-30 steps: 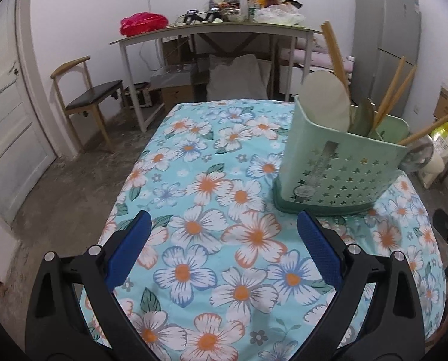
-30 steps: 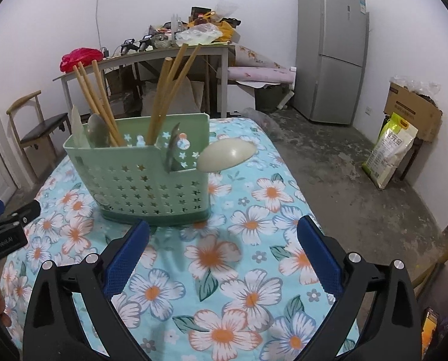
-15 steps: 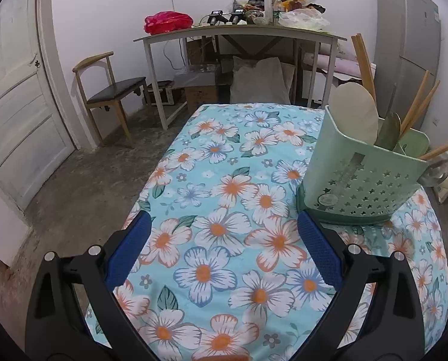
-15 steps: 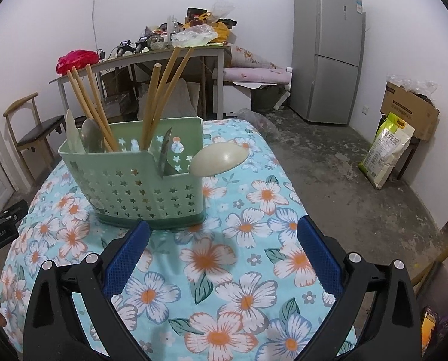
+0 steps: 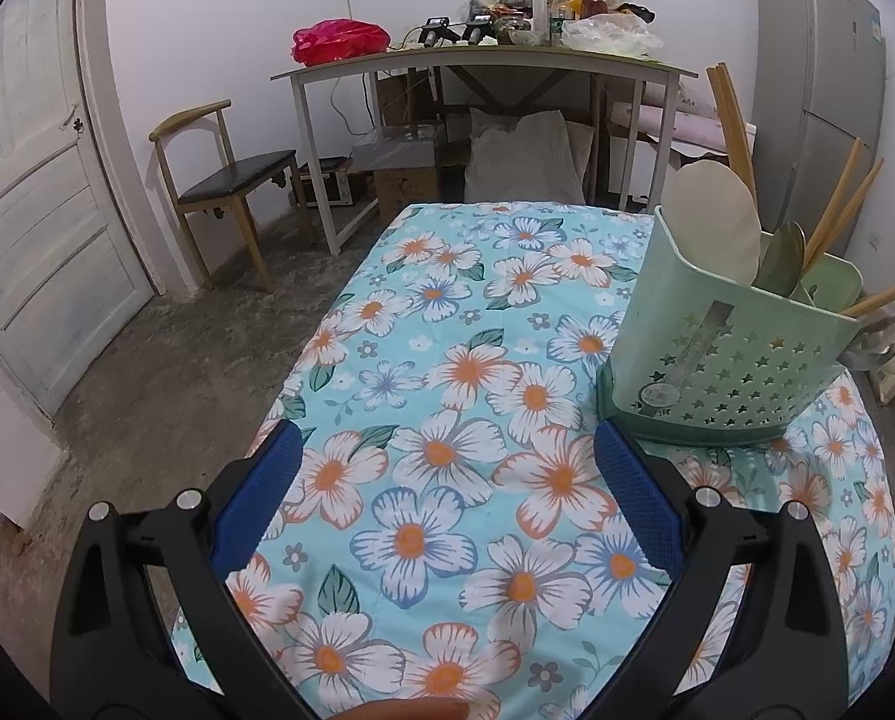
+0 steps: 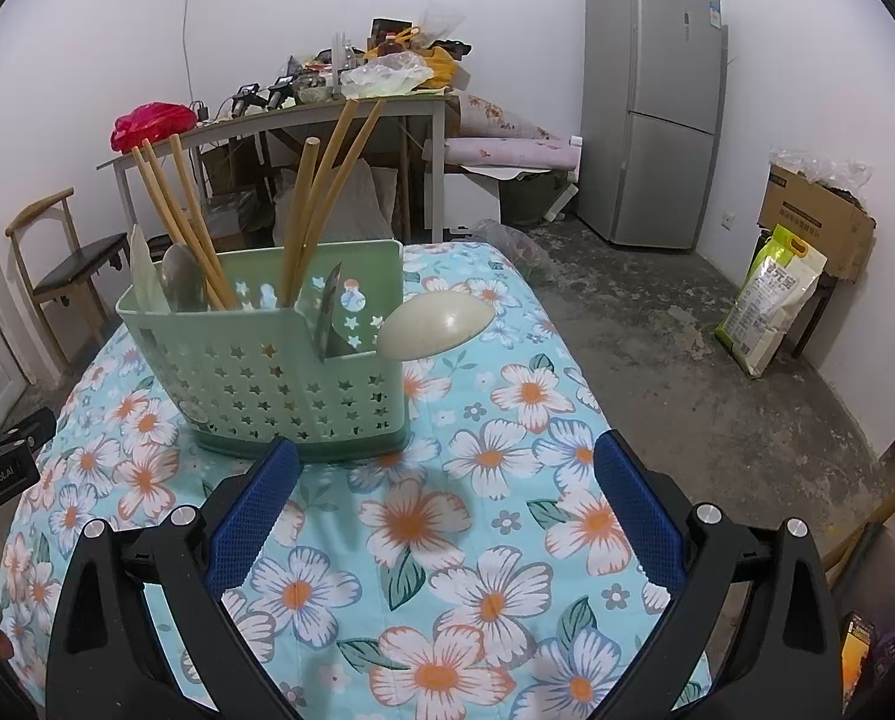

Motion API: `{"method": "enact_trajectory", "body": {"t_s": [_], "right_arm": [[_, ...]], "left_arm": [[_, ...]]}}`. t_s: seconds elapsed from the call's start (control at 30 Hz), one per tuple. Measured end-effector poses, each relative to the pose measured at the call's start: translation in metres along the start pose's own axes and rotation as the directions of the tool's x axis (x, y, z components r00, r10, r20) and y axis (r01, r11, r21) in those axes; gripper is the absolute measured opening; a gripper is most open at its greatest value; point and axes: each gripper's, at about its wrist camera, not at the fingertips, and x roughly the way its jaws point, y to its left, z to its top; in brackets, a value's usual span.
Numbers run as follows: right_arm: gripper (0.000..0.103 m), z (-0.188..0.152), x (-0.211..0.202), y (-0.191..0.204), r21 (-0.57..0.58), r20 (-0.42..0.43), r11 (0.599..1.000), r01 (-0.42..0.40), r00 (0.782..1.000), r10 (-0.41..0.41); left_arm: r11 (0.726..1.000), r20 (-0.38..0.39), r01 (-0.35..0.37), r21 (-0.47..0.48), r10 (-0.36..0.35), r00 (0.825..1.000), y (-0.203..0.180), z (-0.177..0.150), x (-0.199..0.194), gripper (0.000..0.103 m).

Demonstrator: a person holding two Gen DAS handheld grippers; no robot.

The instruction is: Organize utensils

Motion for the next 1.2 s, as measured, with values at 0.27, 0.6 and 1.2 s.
{"method": "enact_trajectory", "body": {"t_s": [0.27,0.6,1.2], "right_arm": [[0.096,0.0007,-0.0009,-0.0006,0.002,0.002,1.000,-0.001,1.000,0.001],[0.096,0.0027,-0.0025,0.0007,-0.005,0.006,1.000,0.000,1.000,0.000],[0.096,0.0045,-0.0051,0.0036,-0.013,0.007,1.000,0.003,1.000,-0.003]], "left_arm": [[1.000,-0.006,-0.003,-0.001,0.003,1.000,-0.0009,-0.0029,0.0004,0.094],[1.000,-0.007,-0.007,-0.002,0.007,1.000,0.0000,-0.0028,-0.0001,0.094],[1.000,-0.009,-0.007,-0.005,0.007,1.000,0.0018,-0.0024,-0.0005,0.094]]}}
